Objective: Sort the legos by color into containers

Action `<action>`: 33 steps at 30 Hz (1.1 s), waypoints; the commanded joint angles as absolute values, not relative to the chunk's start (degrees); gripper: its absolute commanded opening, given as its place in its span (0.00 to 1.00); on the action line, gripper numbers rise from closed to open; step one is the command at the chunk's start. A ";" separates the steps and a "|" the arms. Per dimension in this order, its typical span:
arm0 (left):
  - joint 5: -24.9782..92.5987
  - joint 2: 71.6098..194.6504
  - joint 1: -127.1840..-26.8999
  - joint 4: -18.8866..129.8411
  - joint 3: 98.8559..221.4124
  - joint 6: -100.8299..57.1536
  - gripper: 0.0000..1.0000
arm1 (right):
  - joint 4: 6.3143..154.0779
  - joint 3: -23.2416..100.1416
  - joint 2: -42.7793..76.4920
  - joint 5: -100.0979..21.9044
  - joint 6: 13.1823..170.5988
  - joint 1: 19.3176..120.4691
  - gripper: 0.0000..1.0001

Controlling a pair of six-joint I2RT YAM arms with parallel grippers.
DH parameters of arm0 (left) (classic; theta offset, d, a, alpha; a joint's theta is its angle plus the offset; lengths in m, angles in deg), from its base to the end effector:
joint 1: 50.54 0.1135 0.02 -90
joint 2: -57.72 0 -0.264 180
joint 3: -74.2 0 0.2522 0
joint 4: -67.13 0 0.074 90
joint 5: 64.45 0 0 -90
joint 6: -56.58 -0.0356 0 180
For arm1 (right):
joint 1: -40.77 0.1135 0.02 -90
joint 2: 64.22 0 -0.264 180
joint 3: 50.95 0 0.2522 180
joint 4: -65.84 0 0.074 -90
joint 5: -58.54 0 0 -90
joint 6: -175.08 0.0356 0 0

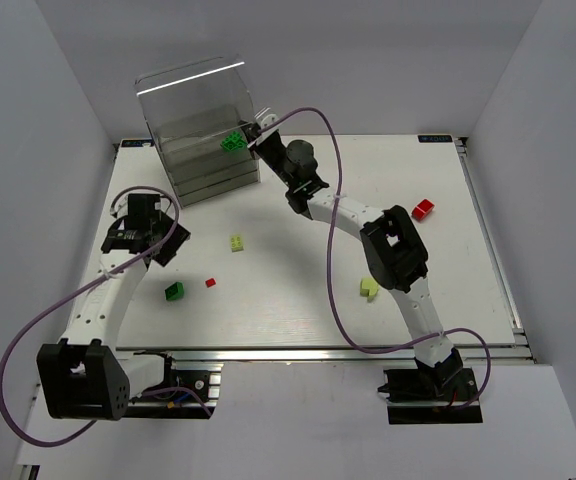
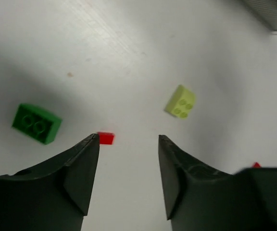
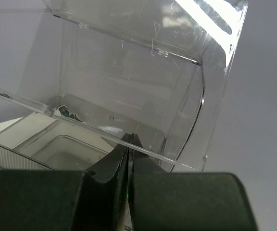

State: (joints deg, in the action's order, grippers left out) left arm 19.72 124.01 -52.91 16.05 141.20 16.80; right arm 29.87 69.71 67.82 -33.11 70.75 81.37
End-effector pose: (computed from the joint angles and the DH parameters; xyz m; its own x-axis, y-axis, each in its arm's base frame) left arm 0.2358 -0.0061 0.2741 -0.4742 -0.7456 -0.4682 -0.6065 0.6622 -0.4401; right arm 0.4121 0.3546 0.3054 0.4720 0.0787 -0.8781 -0.5713 0.7859 -0.2367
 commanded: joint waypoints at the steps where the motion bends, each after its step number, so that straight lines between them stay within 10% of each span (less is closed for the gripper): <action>1: 14.83 125.04 -53.09 1.71 143.95 20.20 0.63 | 25.37 68.20 63.57 -32.86 71.54 81.19 0.00; 13: 13.86 124.26 -52.04 -4.37 136.75 34.51 0.92 | 25.81 68.02 64.45 -33.04 71.80 81.37 0.00; 33: 12.72 135.68 -50.46 6.18 133.23 41.64 0.93 | 25.72 66.53 64.27 -32.86 71.45 81.28 0.00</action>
